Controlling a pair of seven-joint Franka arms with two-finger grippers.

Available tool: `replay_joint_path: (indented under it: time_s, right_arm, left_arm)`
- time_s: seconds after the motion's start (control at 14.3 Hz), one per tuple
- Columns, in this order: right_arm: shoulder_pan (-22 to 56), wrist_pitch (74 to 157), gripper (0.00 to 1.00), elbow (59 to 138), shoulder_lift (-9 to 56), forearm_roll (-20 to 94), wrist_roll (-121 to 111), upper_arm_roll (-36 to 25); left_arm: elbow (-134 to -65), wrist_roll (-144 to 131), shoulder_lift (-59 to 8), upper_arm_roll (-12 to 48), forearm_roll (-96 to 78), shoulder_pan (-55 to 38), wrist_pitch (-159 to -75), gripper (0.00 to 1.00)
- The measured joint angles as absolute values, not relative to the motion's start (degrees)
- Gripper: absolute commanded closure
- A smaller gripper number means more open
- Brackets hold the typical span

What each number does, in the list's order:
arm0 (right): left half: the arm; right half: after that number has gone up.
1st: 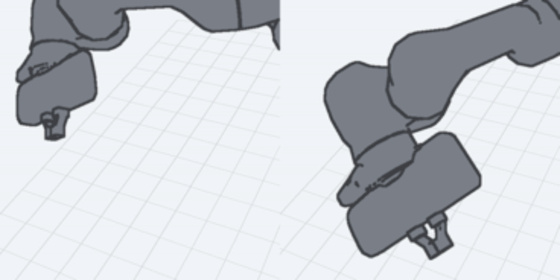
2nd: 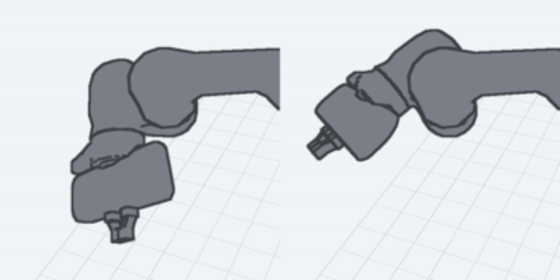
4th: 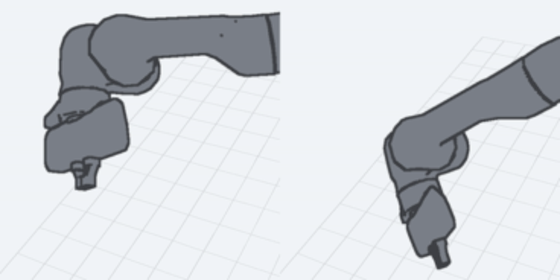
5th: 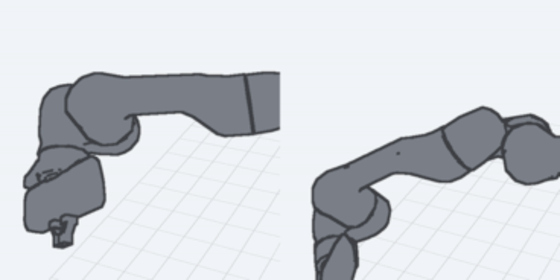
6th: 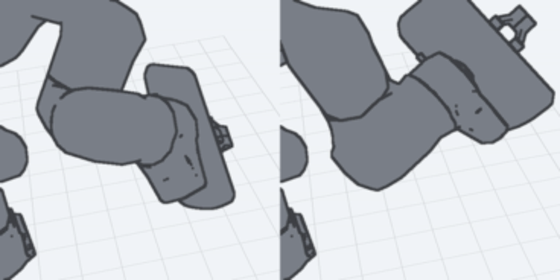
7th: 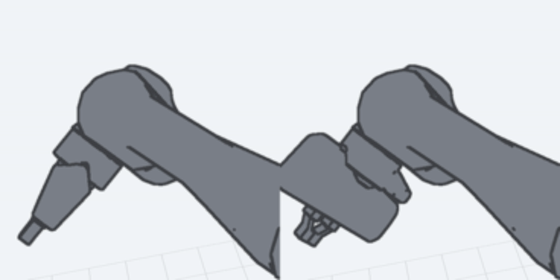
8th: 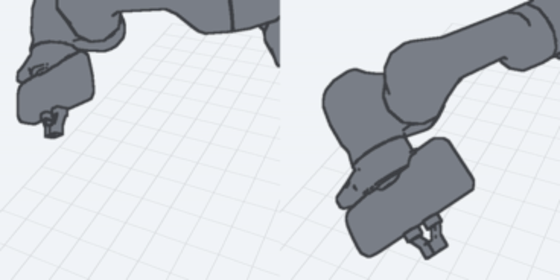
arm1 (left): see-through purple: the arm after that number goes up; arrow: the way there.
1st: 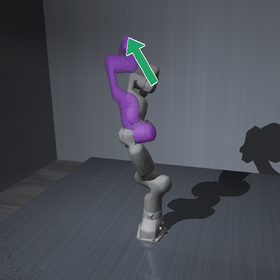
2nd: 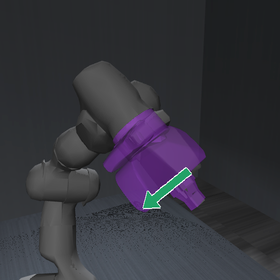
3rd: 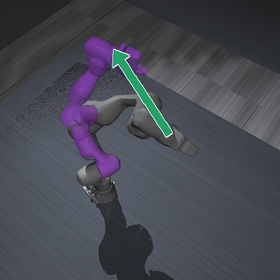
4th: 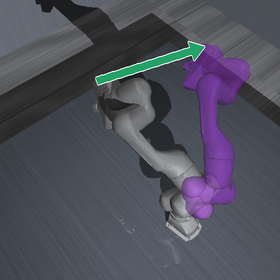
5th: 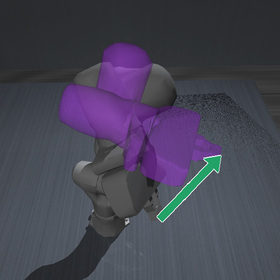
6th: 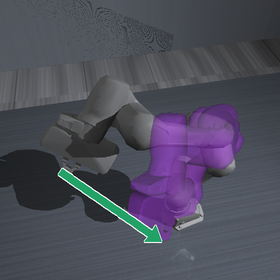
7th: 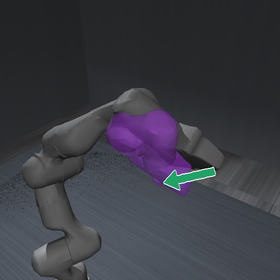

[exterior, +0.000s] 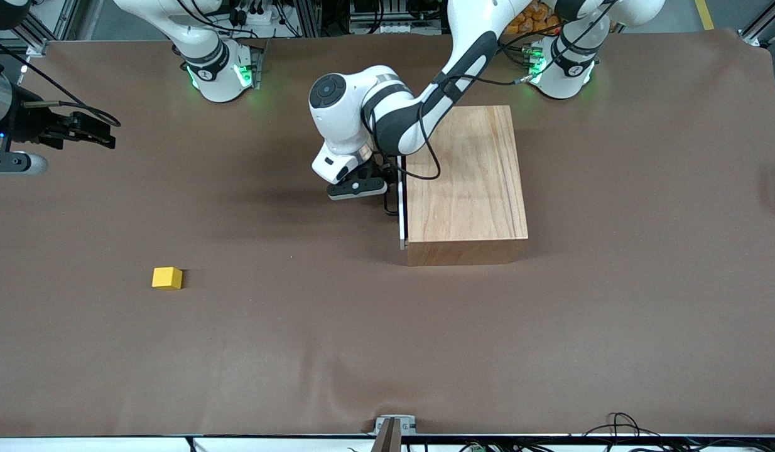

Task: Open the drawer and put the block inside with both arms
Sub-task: 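Pull the drawer open with the left gripper while the right gripper reaches the cube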

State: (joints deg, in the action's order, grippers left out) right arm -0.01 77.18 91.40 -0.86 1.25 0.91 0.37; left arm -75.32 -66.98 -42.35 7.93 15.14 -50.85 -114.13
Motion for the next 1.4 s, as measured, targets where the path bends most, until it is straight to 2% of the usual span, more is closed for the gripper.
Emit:
replay_joint_path:
  time_s: [0.35, 0.7, 1.12, 1.4]
  right_arm:
    - [-0.29, 77.28, 0.0, 91.43, -0.77, 1.25, 0.93, 0.02]
    - [-1.27, 84.61, 0.0, 92.94, 1.09, 1.24, 1.03, -0.33]
    - [-4.74, 100.51, 0.0, 93.34, 10.61, 1.25, 0.46, -0.49]
    - [-5.68, 108.25, 0.0, 93.77, 18.74, 1.25, 0.46, -0.51]
  left_arm:
    - [-75.31, -67.07, -42.51, 8.05, 15.13, -51.42, -117.18, 0.0]
    - [-75.27, -67.08, -42.53, 8.09, 15.13, -52.32, -120.4, 0.0]
    - [-75.26, -67.1, -42.67, 8.09, 15.13, -52.73, -124.09, 0.0]
    - [-75.26, -67.1, -43.08, 8.05, 15.13, -52.83, -126.49, 0.0]
